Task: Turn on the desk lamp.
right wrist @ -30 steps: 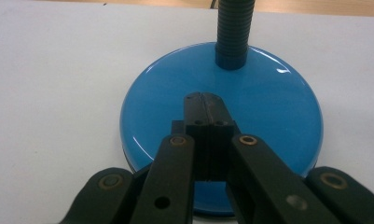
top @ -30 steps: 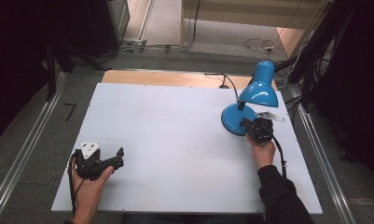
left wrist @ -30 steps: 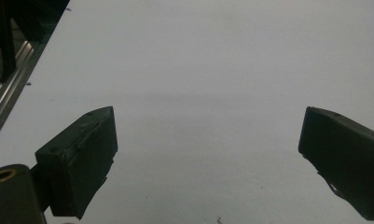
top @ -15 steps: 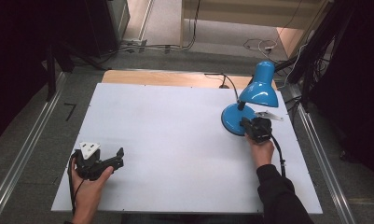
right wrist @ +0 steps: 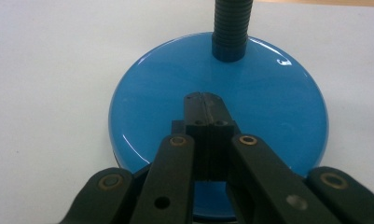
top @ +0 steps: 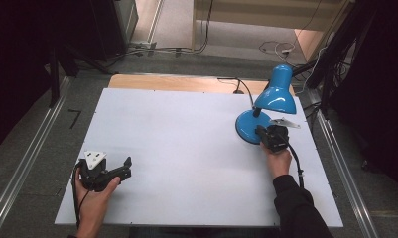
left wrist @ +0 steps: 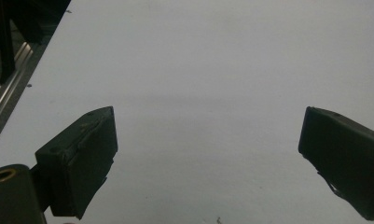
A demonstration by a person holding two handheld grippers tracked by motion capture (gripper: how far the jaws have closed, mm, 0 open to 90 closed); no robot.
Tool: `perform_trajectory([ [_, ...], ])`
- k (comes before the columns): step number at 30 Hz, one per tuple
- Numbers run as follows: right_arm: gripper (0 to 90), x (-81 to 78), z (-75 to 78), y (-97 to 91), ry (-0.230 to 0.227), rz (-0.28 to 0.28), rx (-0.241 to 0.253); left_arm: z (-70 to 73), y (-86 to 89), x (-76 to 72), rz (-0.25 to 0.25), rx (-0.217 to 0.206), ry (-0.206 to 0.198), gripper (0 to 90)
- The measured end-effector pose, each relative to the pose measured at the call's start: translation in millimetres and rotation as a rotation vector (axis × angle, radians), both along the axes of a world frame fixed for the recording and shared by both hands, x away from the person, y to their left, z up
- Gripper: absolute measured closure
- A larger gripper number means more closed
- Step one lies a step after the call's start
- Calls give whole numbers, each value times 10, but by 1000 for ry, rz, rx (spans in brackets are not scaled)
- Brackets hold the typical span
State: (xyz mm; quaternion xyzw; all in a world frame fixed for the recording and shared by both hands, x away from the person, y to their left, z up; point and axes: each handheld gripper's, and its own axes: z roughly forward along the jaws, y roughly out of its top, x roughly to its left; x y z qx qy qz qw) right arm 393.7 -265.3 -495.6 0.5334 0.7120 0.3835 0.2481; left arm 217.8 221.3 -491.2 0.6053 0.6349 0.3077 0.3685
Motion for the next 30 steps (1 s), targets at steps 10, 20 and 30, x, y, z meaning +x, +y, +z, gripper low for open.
perform_trajectory([
  [10,874,-8,2,-3,-2,-1,-8,5,3,-3,2,-2,-4,50],
  [20,875,-54,4,47,-20,-8,-66,18,12,-20,2,-3,-7,50],
  [30,876,-71,-8,65,-38,-10,-86,21,16,-25,4,0,-7,50],
])
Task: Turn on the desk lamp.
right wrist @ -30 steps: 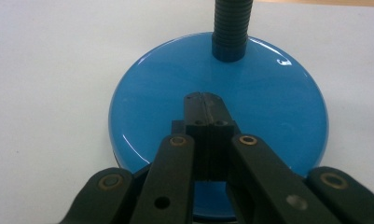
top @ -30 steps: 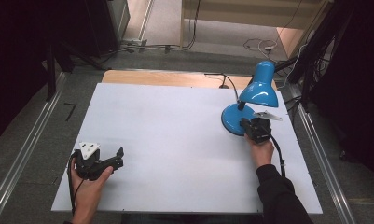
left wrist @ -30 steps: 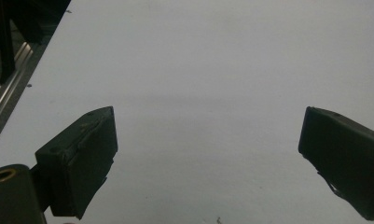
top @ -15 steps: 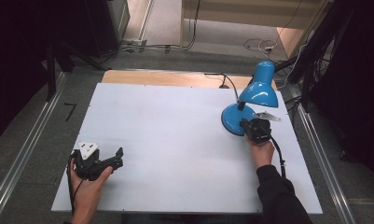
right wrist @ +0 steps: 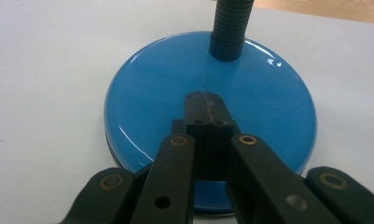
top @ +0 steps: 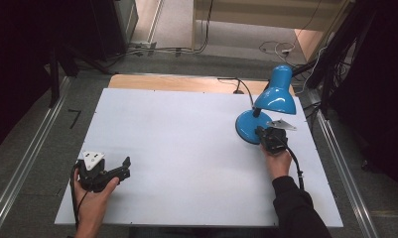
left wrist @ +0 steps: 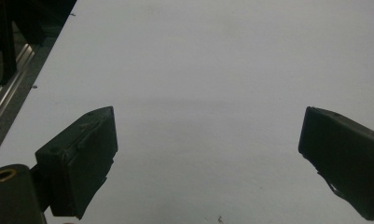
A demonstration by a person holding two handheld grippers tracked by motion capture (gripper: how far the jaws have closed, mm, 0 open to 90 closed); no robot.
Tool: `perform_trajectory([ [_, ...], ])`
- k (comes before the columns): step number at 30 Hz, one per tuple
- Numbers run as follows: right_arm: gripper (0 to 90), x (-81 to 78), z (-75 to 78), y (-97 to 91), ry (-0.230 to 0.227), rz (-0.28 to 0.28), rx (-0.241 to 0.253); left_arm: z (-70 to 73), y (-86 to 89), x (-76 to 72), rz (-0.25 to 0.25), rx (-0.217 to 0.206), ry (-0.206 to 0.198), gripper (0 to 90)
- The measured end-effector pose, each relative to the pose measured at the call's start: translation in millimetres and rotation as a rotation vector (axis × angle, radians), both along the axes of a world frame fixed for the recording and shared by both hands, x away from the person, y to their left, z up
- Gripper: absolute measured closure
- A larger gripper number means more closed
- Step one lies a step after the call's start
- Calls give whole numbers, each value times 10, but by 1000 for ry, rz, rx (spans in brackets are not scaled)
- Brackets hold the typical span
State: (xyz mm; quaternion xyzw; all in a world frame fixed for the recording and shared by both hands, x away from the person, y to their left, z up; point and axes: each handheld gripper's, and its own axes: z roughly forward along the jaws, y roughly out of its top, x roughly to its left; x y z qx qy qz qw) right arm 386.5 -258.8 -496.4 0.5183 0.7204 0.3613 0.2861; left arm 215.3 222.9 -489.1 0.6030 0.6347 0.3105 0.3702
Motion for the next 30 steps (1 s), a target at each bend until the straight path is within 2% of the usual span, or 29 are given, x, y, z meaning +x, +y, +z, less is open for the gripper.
perform_trajectory([
  [6,877,-24,-13,5,-5,1,-1,2,-2,-2,0,-1,-1,50],
  [8,877,-50,-17,33,-11,8,-29,3,-4,-2,0,-3,-2,50],
  [10,877,-50,-15,40,-12,10,-30,4,-5,-3,-3,-2,-2,50],
  [17,864,-33,2,-32,20,-7,52,7,9,0,0,-9,-7,50],
  [21,819,-52,28,-75,11,-13,99,6,21,3,-1,-13,-4,50],
  [26,755,-118,72,-85,-1,11,111,11,27,-6,-1,-13,-4,50],
  [30,667,-166,112,-144,-3,22,127,12,29,-8,3,-19,-7,50],
])
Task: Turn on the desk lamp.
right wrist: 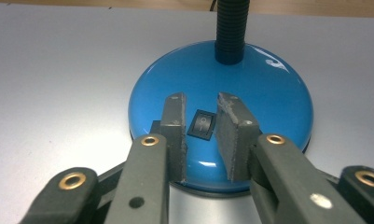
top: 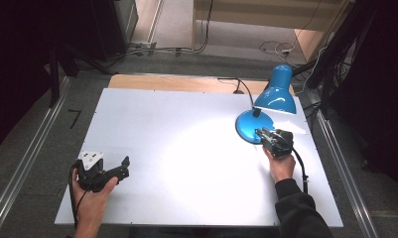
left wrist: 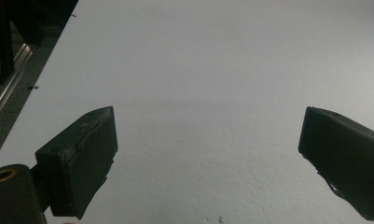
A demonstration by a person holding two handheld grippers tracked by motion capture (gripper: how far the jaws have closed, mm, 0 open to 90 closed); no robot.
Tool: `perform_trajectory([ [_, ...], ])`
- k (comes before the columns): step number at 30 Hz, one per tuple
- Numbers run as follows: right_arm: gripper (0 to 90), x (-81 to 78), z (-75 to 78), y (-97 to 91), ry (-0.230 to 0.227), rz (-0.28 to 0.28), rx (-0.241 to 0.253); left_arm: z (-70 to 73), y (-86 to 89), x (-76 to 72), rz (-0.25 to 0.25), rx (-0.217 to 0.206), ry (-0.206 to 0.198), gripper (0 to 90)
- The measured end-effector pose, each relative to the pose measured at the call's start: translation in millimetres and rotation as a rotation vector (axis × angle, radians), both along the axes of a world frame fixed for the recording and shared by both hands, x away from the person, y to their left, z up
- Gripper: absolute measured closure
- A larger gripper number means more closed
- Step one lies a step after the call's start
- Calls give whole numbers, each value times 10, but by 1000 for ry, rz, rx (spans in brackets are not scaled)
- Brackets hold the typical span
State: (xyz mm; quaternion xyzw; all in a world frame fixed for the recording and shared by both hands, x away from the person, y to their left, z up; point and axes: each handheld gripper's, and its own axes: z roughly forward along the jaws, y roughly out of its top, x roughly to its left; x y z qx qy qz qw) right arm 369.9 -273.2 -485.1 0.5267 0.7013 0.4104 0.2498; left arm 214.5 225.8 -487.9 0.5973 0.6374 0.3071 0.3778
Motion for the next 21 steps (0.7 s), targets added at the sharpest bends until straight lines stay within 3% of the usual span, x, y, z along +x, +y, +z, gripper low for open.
perform_trajectory([
  [7,442,-68,56,-85,5,31,12,-4,3,6,2,0,3,50],
  [15,305,-145,110,-93,22,57,21,-8,4,12,1,-3,3,50],
  [21,255,-186,129,-96,34,65,22,-5,-5,14,-1,-3,2,50],
])
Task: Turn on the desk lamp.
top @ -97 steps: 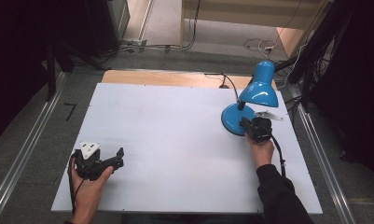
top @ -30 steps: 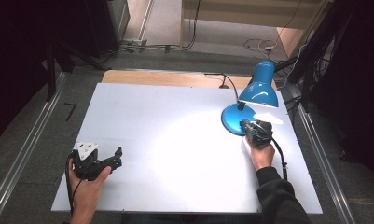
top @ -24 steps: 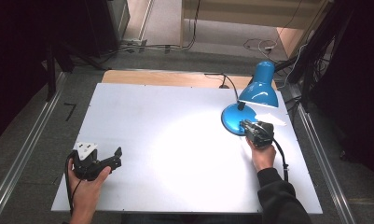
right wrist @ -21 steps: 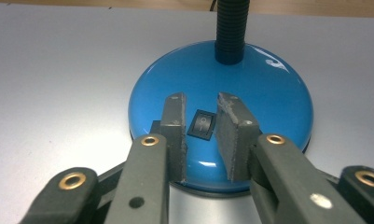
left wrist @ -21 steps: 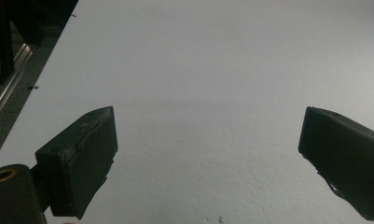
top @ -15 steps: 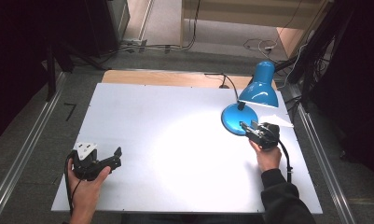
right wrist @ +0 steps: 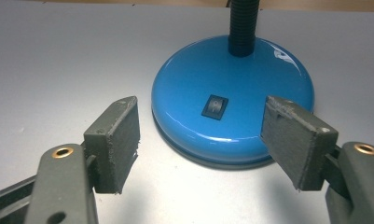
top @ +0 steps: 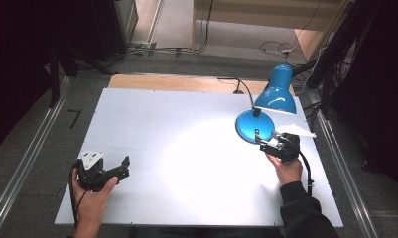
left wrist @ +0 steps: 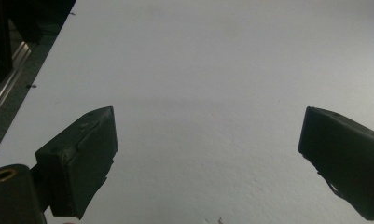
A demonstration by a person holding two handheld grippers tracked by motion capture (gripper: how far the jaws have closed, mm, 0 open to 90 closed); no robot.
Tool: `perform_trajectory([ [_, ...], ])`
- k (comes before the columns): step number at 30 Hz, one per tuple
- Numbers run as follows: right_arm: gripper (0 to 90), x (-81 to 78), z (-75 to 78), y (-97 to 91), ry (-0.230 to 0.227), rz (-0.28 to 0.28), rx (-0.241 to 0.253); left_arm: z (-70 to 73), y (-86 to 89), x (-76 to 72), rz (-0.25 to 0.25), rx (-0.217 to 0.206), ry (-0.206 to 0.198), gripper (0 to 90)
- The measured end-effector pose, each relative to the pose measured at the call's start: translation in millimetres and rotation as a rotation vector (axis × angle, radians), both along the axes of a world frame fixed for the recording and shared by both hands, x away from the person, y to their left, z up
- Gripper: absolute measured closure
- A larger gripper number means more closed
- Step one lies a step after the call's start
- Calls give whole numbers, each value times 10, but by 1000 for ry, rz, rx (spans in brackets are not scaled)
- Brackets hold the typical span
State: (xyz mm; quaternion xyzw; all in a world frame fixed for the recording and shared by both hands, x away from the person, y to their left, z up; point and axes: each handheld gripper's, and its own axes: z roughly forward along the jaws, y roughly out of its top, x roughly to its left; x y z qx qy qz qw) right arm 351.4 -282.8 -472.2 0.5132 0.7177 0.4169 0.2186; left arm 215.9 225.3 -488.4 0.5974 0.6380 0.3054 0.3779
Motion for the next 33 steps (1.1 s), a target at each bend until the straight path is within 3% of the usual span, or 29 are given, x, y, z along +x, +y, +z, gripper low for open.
perform_trajectory([
  [10,219,-88,19,-30,16,22,5,0,-4,3,-7,3,0,50],
  [33,201,-268,74,-127,-1,21,10,8,-7,-2,-9,2,-2,50],
])
